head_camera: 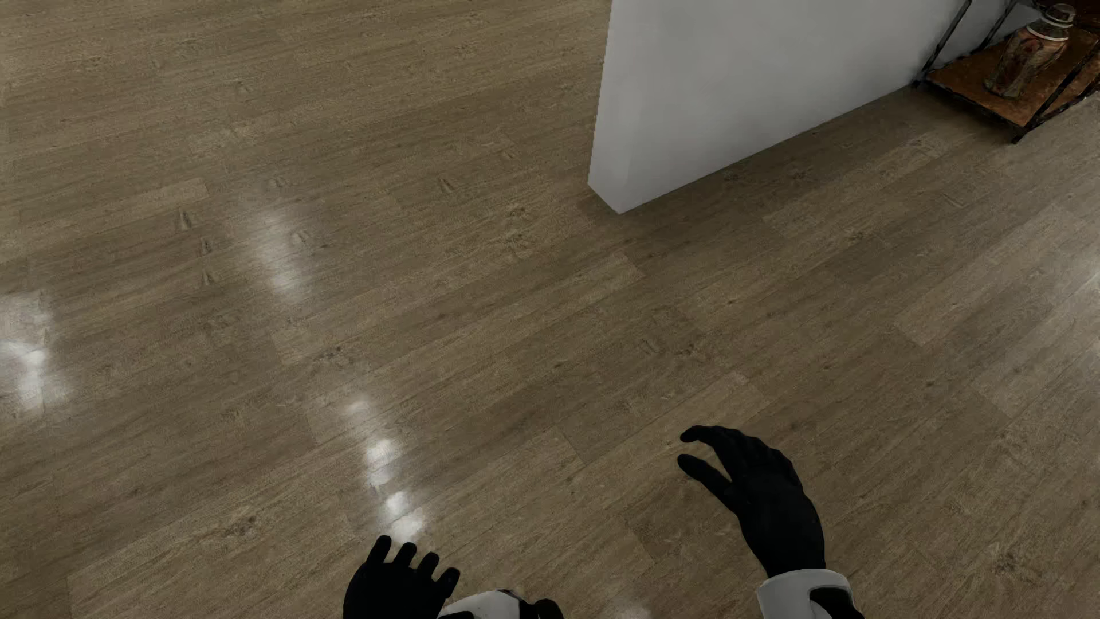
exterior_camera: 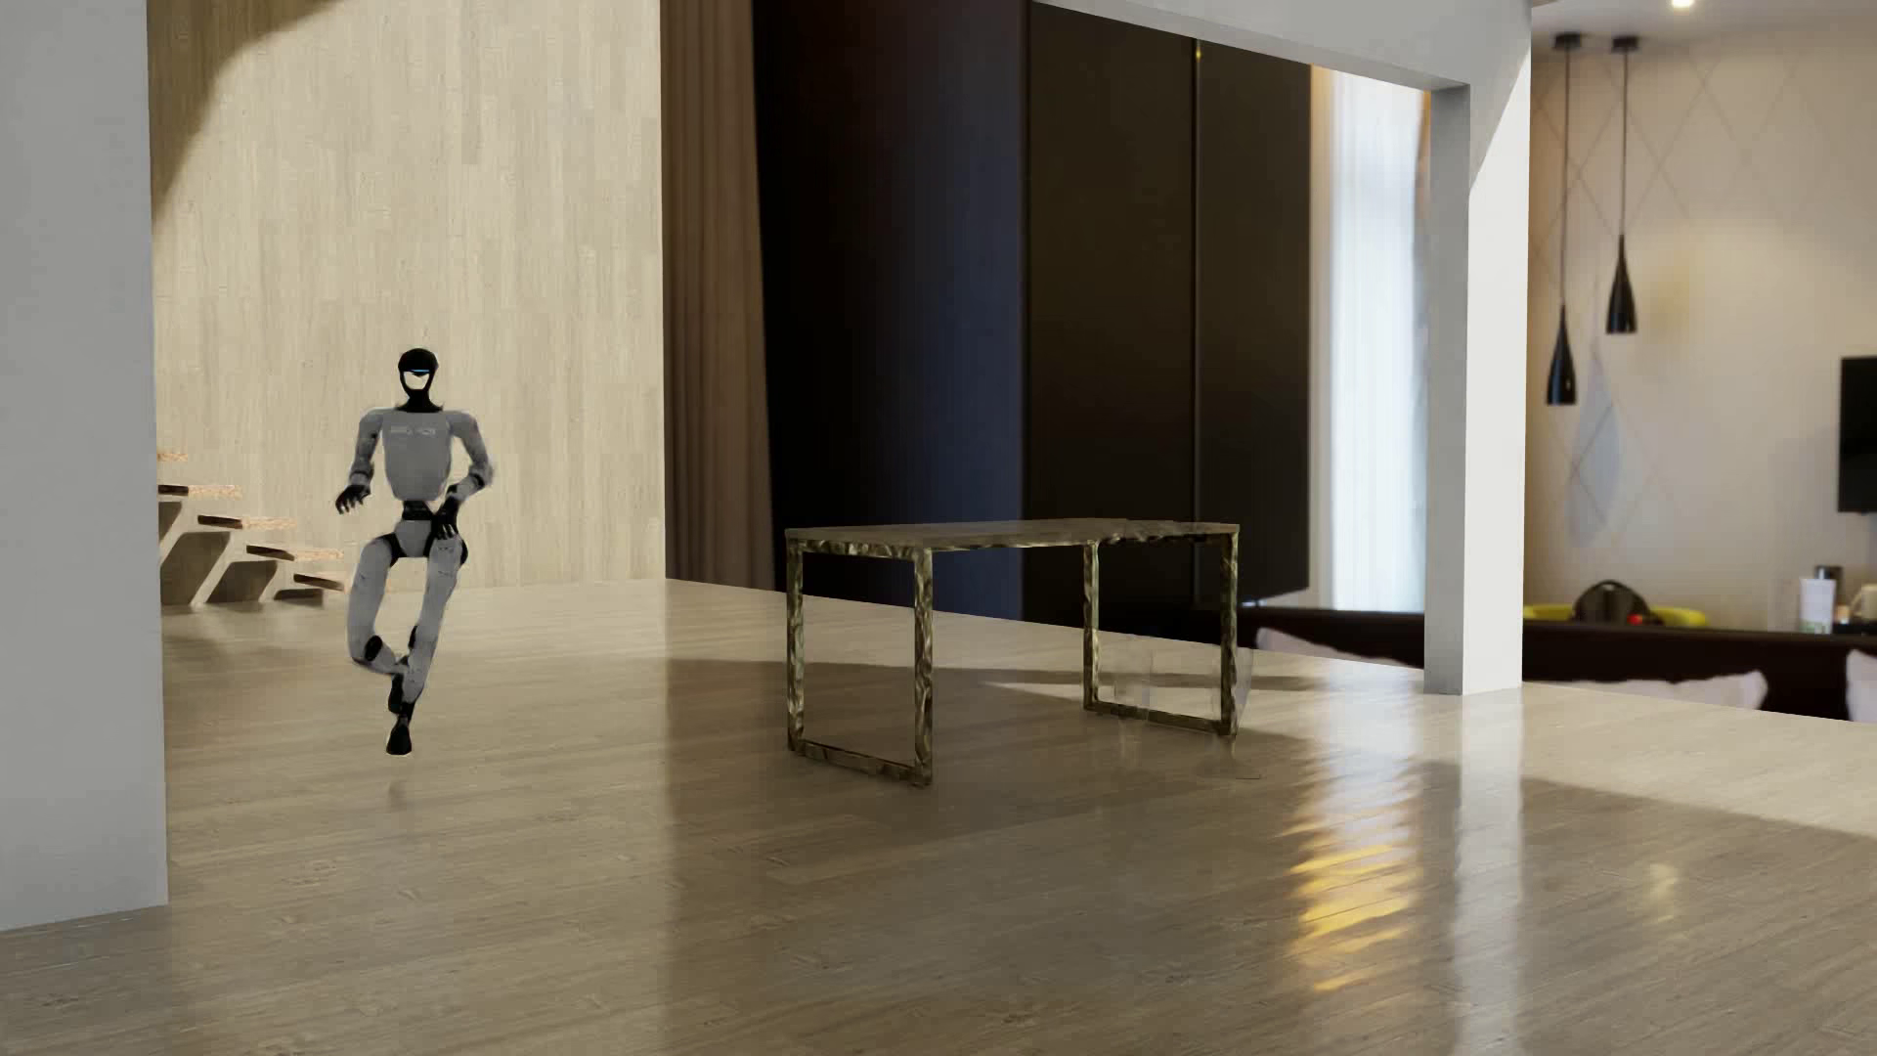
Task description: Avoid dark desk
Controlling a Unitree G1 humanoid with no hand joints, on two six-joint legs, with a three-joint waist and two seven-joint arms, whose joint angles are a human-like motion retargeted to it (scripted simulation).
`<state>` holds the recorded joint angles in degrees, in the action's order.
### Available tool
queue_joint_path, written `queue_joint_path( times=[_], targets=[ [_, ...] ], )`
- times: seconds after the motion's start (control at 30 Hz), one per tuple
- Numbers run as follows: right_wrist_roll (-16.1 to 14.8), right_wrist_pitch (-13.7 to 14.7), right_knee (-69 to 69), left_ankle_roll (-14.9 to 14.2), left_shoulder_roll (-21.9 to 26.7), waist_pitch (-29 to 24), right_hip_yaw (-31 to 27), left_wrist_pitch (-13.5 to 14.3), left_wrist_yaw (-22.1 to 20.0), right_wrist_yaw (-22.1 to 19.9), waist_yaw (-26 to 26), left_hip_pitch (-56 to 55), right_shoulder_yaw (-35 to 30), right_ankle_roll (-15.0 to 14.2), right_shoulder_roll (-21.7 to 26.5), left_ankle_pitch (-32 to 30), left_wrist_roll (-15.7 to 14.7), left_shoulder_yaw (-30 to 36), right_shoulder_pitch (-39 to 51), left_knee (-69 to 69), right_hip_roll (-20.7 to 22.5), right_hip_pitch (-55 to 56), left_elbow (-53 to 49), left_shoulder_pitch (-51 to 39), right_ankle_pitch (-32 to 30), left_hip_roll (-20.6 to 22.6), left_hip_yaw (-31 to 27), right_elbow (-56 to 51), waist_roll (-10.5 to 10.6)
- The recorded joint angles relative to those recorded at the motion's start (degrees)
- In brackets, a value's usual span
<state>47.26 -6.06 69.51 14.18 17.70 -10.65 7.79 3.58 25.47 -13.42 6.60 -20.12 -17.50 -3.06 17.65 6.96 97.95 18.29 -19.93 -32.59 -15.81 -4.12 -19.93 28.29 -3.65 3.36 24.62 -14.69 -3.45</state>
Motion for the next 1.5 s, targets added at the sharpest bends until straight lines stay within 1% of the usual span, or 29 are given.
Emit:
queue_joint_path(
  times=[0.03, 0.07, 0.13, 0.17, 0.23, 0.3, 0.37, 0.43, 0.47, 0.5, 0.53, 0.57, 0.6, 0.67, 0.73, 0.8, 0.87, 0.93, 0.97, 1.0, 1.03, 1.07, 1.1, 1.13, 1.2, 1.27, 1.33, 1.4, 1.5],
  targets=[
    [4.6, -4.7, 7.7, -0.1, -6.3, -0.6, -4.2, -0.7, 1.0, 2.1, -0.8, 3.8, 1.1, 2.3, -2.4, 2.3, 7.7, -1.5, -0.3, 0.9, 1.2, 7.0, 2.1, -3.6, 3.4, 2.8, -2.3, 7.6, -0.7],
    [7.3, -9.7, 11.4, -0.2, -13.4, -0.9, -5.9, -1.5, -1.1, 5.3, -1.7, 7.9, 2.7, 2.5, -5.1, 3.3, 10.8, -3.5, -1.1, 3.4, 0.6, 13.7, 3.9, -6.2, 5.1, 5.5, -5.2, 17.8, -1.1],
    [3.8, -18.2, 8.5, -1.0, -23.9, -0.6, -4.9, -1.5, -6.7, 15.3, -4.0, 16.0, 9.6, 5.0, -9.6, 4.8, 7.0, -3.7, -2.9, 8.4, -2.9, 24.8, 7.7, -11.8, 8.4, 9.6, -13.4, 38.8, -1.3],
    [1.8, -19.8, 2.8, -1.4, -24.8, -0.3, -3.2, -0.2, -9.3, 18.5, -5.2, 19.2, 13.4, 6.1, -10.3, 5.8, 3.8, -1.0, -5.0, 10.1, -4.8, 29.3, 8.9, -15.4, 8.8, 11.0, -18.0, 46.8, -1.2],
    [3.0, -16.8, -17.0, -2.6, -21.6, 0.6, 0.6, 3.9, -16.1, 23.7, -7.1, 25.2, 15.5, 5.7, -9.8, 8.7, -10.5, 6.9, -11.8, 11.8, -6.5, 34.3, 10.2, -22.4, 8.7, 12.2, -26.7, 56.8, -1.1],
    [6.2, -11.8, -48.0, -4.4, -14.8, 1.3, 1.3, 7.2, -19.6, 26.3, -8.0, 31.5, 17.1, 0.8, -10.6, 10.2, -30.8, 12.9, -17.4, 14.9, -2.6, 32.8, 11.7, -27.2, 7.4, 10.4, -32.3, 60.7, -1.0],
    [7.5, -9.2, -60.0, -5.6, -7.1, 1.5, 0.8, 7.7, -19.8, 30.0, -8.6, 37.2, 20.4, -5.1, -11.1, 9.7, -40.8, 14.1, -19.2, 13.2, 2.7, 31.6, 12.6, -26.2, 8.7, 7.5, -33.1, 62.1, -1.0],
    [10.7, -8.5, -49.2, -7.7, -1.3, 1.5, -4.2, 1.9, -18.9, 30.7, -9.2, 40.6, 22.0, -1.9, -10.7, 2.8, -37.2, 10.6, -16.2, 6.3, 8.3, 32.3, 16.8, -21.2, -0.9, 3.9, -30.6, 61.5, -0.8],
    [12.1, -8.6, -41.6, -9.5, 0.1, 1.3, -3.6, -2.4, -17.1, 28.0, -9.4, 39.1, 22.9, -0.9, -11.3, -3.9, -29.8, 8.1, -14.2, -2.9, 9.5, 32.5, 20.5, -18.4, -0.9, 2.1, -28.7, 60.5, -0.4],
    [12.4, -9.4, -35.6, -17.1, -0.4, 0.9, -2.2, -8.2, -15.0, 24.0, -9.6, 34.7, 24.3, 1.6, -12.5, -9.6, -19.8, 5.5, -11.4, -16.4, 10.2, 31.7, 26.5, -16.7, 4.0, -0.6, -26.5, 59.5, 0.2],
    [12.3, -10.3, -33.1, -19.1, -2.5, 0.6, -0.1, -13.3, -12.7, 19.3, -9.5, 28.4, 25.6, 2.5, -13.9, -17.2, -9.4, 2.3, -8.0, -29.5, 10.8, 29.0, 34.2, -15.6, 8.6, -4.7, -24.6, 58.9, 1.0],
    [12.1, -11.8, -33.4, -16.4, -6.1, 0.3, 1.6, -17.7, -10.9, 15.7, -9.1, 21.7, 26.2, 2.9, -14.7, -15.1, -2.1, -3.1, -3.5, -39.0, 11.8, 25.2, 41.5, -14.4, 11.7, -8.1, -23.5, 58.7, 2.0],
    [13.4, -12.2, -35.7, -13.7, -10.6, 0.2, 2.2, -21.5, -11.0, 13.9, -8.3, 15.3, 25.2, 3.1, -14.7, -11.2, -1.2, -11.1, 1.7, -44.9, 13.3, 20.9, 46.2, -12.2, 13.5, -10.6, -21.7, 58.7, 3.0],
    [15.3, -10.2, -41.8, -12.3, -16.9, 0.3, 1.2, -22.9, -11.3, 14.2, -5.6, 4.4, 19.6, 3.2, -12.8, -9.7, -14.2, -26.0, 12.8, -46.0, 16.5, 12.5, 48.2, -7.8, 15.6, -14.2, -16.5, 56.9, 4.3],
    [13.0, -2.4, -46.9, -10.8, -14.6, 0.6, -0.7, -17.3, -7.9, 13.4, -2.6, -4.2, 13.0, 3.2, -10.5, -7.6, -30.5, -30.8, 20.8, -36.0, 19.1, 5.2, 49.1, -2.7, 18.2, -14.3, -12.1, 49.1, 5.1],
    [7.6, 3.5, -50.3, -9.9, -8.8, 0.8, -2.3, -12.3, -9.1, 11.9, -0.4, -8.1, 7.4, 3.3, -6.9, -6.9, -37.9, -27.8, 26.8, -14.2, 20.9, -1.6, 50.6, 3.0, 21.7, -13.0, -7.9, 37.9, 5.7],
    [2.0, 5.4, -53.4, -13.4, -5.1, 1.0, -2.3, -13.3, -11.7, 9.5, 0.4, -5.7, 4.7, 2.9, -3.9, -7.0, -34.9, -23.4, 30.7, 17.9, 22.0, -8.5, 51.9, 6.9, 24.5, -9.4, -1.8, 27.7, 6.5],
    [-3.3, 5.0, -51.8, -18.2, -5.5, 1.1, -0.9, -18.3, -13.6, 5.3, 0.3, -5.3, 5.7, 3.1, -3.2, -3.7, -29.1, -21.6, 30.7, 26.2, 23.1, -14.3, 53.5, 8.3, 24.9, -7.0, 2.1, 21.8, 6.5],
    [-5.5, 4.4, -48.3, -15.6, -6.4, 1.1, 0.5, -20.3, -13.9, 3.9, 0.3, -4.7, 6.9, 2.4, -3.4, -4.3, -27.3, -21.4, 28.6, 21.3, 23.4, -16.0, 54.8, 7.6, 23.6, -6.7, 2.4, 20.4, 6.1],
    [-6.7, 3.8, -42.6, -4.3, -8.3, 0.9, 0.8, -21.3, -14.5, 3.6, 0.3, -4.0, 7.3, 2.5, -3.9, -6.2, -27.7, -22.4, 26.1, 17.4, 23.1, -16.0, 55.7, 6.7, 18.9, -7.0, 4.1, 20.6, 5.4],
    [-5.8, 1.9, -31.5, -0.2, -10.9, 0.8, 0.5, -21.3, -14.6, 5.3, 0.7, -2.4, 6.6, 0.9, -3.9, -10.1, -29.7, -24.3, 24.1, 14.2, 21.9, -12.8, 56.4, 5.8, 12.2, -8.2, 5.3, 23.0, 4.6],
    [-3.2, -1.1, -16.8, 0.0, -13.3, 0.5, 1.2, -21.5, -14.5, 8.7, 1.4, -1.4, 5.4, -5.5, -3.8, -8.9, -31.6, -26.0, 22.2, 9.2, 19.4, -8.1, 57.3, 4.3, 4.9, -9.1, 4.6, 26.8, 3.8],
    [0.9, -4.1, -4.5, 0.0, -15.2, 0.3, 2.5, -22.2, -15.4, 13.1, 1.8, 0.4, 4.2, -4.8, -3.6, -5.3, -32.7, -27.3, 20.1, 5.8, 15.5, -2.5, 58.8, 1.4, -0.6, -8.3, 3.9, 31.8, 3.1],
    [4.3, -6.7, 4.5, 0.0, -16.5, 0.0, 2.6, -24.0, -18.6, 16.5, 1.7, 3.0, 3.9, -2.1, -4.0, -2.6, -31.4, -27.4, 17.8, 4.9, 11.3, 3.3, 60.6, -2.7, 2.9, -5.9, 2.9, 37.8, 2.3],
    [5.6, -12.1, 11.8, 0.0, -19.2, -0.2, 1.8, -25.8, -28.4, 19.7, 0.2, 9.8, 8.1, 2.8, -6.6, 0.1, -27.0, -25.5, 11.8, 8.7, 2.8, 14.4, 63.2, -12.8, 5.6, 1.3, -2.7, 51.8, 1.2],
    [4.2, -15.8, 6.9, 0.0, -22.2, 0.0, 0.1, -19.7, -33.3, 20.9, -2.4, 16.2, 14.5, 8.5, -9.3, 1.8, -29.8, -23.0, 3.7, 12.3, -1.9, 23.8, 60.7, -22.0, 7.3, 7.3, -12.0, 62.2, 0.6],
    [6.3, -13.5, -8.1, 0.0, -19.3, 0.1, 0.8, -6.2, -32.3, 24.2, -5.3, 21.2, 15.6, 11.5, -11.5, 4.5, -31.1, -11.8, -4.2, 13.6, -3.4, 29.9, 52.9, -29.3, 8.3, 10.6, -22.2, 65.1, 0.0],
    [8.4, -9.2, -34.1, 0.0, -13.6, 0.2, 2.9, 0.9, -34.5, 24.8, -7.6, 26.0, 15.6, 7.2, -14.3, 7.7, -27.1, -2.0, -10.8, 14.5, -0.7, 31.2, 40.0, -34.5, 6.3, 11.6, -30.2, 63.7, -0.7],
    [7.5, -7.2, -62.2, -0.3, -9.4, -0.1, -4.1, 1.4, -37.9, 24.3, -8.9, 33.4, 19.3, -4.5, -16.4, 11.3, -36.7, 1.0, -14.4, 13.8, 11.1, 30.9, 24.2, -34.0, 7.0, 9.5, -32.8, 61.3, -0.9]
  ],
)
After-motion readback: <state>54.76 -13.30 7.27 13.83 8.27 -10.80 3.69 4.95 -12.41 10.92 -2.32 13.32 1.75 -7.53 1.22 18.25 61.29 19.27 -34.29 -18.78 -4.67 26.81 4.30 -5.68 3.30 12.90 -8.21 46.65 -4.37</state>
